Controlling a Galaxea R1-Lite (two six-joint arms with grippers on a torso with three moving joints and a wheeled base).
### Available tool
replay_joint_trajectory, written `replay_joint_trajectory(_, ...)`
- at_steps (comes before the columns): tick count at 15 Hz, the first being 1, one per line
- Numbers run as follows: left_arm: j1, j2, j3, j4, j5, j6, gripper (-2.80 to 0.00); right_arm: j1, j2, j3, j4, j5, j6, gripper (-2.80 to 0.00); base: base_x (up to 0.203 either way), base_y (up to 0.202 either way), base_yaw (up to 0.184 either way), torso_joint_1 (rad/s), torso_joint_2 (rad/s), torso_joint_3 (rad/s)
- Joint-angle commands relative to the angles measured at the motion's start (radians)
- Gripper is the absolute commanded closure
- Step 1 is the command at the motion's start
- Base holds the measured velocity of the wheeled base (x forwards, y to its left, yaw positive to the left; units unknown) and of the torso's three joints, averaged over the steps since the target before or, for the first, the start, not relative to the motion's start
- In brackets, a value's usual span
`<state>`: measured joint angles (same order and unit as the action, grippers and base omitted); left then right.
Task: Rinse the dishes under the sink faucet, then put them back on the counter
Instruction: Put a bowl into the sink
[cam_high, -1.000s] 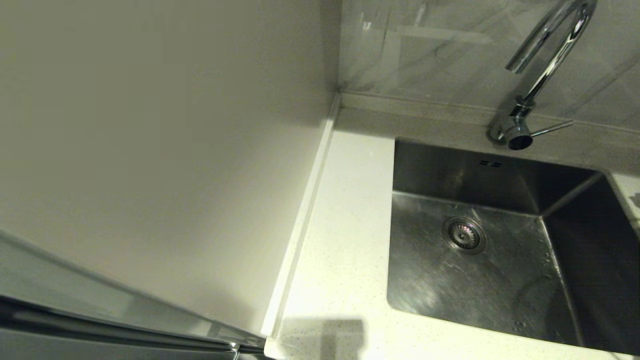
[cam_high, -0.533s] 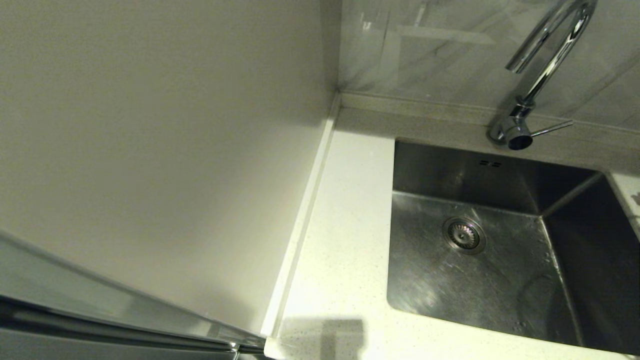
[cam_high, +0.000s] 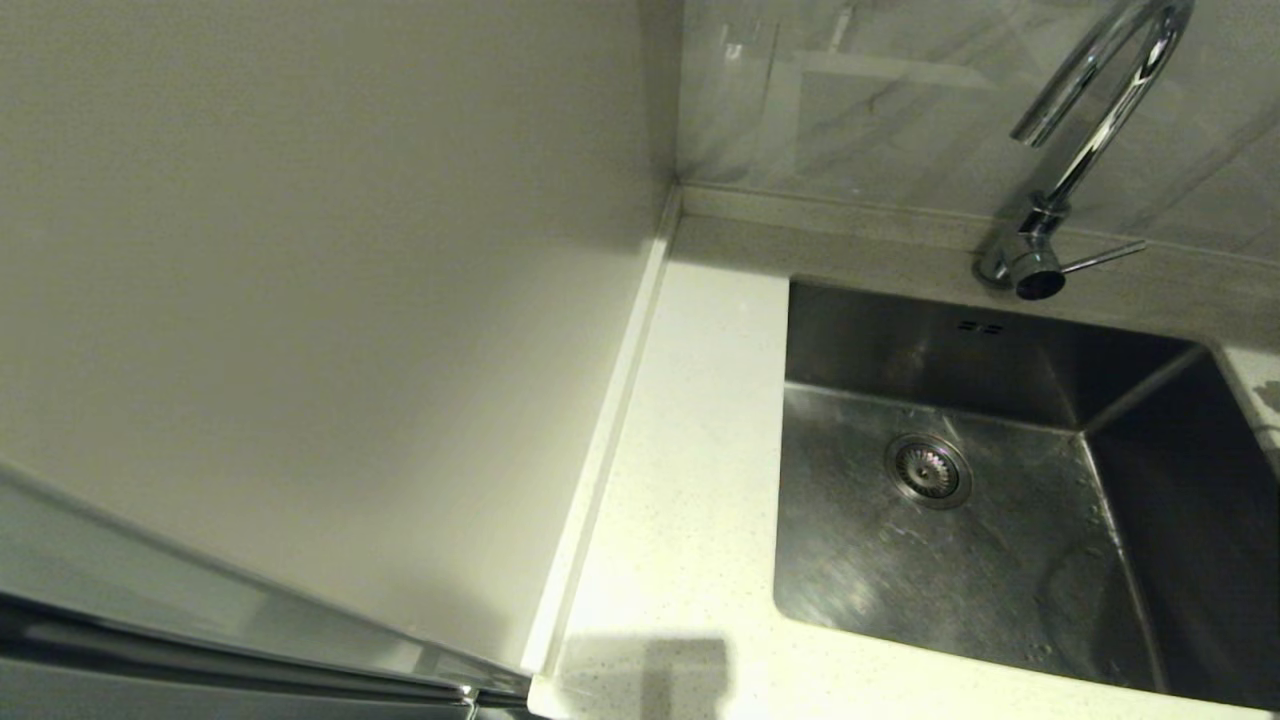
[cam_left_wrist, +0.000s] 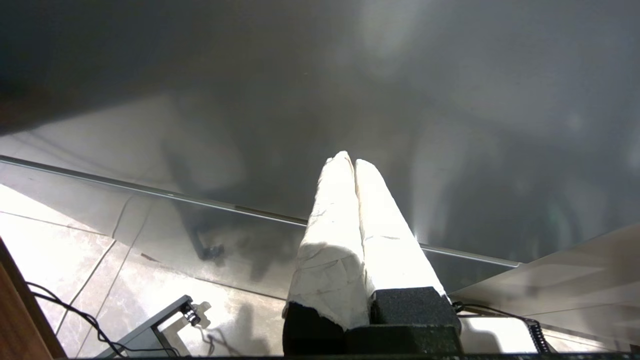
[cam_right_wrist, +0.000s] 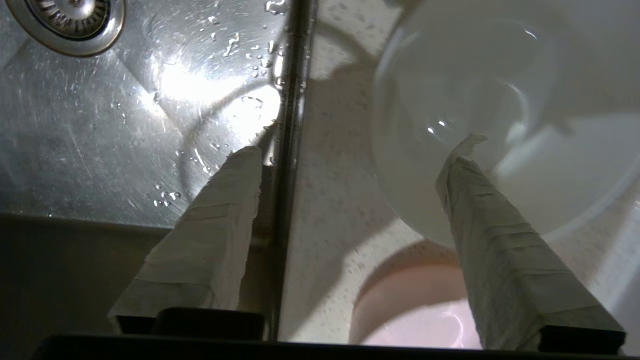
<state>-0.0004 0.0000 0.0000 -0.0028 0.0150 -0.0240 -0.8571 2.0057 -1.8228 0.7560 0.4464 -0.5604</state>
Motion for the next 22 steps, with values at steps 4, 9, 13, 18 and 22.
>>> replay_joint_trajectory(4,0.0,-0.003,0.0,0.0,0.0,-0.001,0.0,0.039,0.064,-0.002,-0.075,-0.004,0.007,-2.8,0.0,0.0,0.0,0.0,0.0,0.0)
replay_joint_trajectory(9,0.0,-0.003,0.0,0.0,0.001,-0.001,0.0,0.043,0.111,-0.012,-0.124,-0.048,0.017,-2.8,0.0,0.0,0.0,0.0,0.0,0.0)
replay_joint_trajectory(13,0.0,-0.003,0.0,0.0,0.0,-0.001,0.0,0.043,0.101,0.001,-0.132,-0.055,0.03,0.0,0.0,0.0,0.0,0.0,0.0,0.0)
replay_joint_trajectory(18,-0.001,-0.003,0.0,0.0,0.0,0.0,0.0,0.045,0.07,0.014,-0.13,-0.047,0.035,0.0,0.0,0.0,0.0,0.0,0.0,0.0)
replay_joint_trajectory(22,0.0,-0.003,0.0,0.0,0.0,-0.001,0.0,0.063,-0.022,0.075,-0.13,0.004,0.074,0.0,0.0,0.0,0.0,0.0,0.0,0.0)
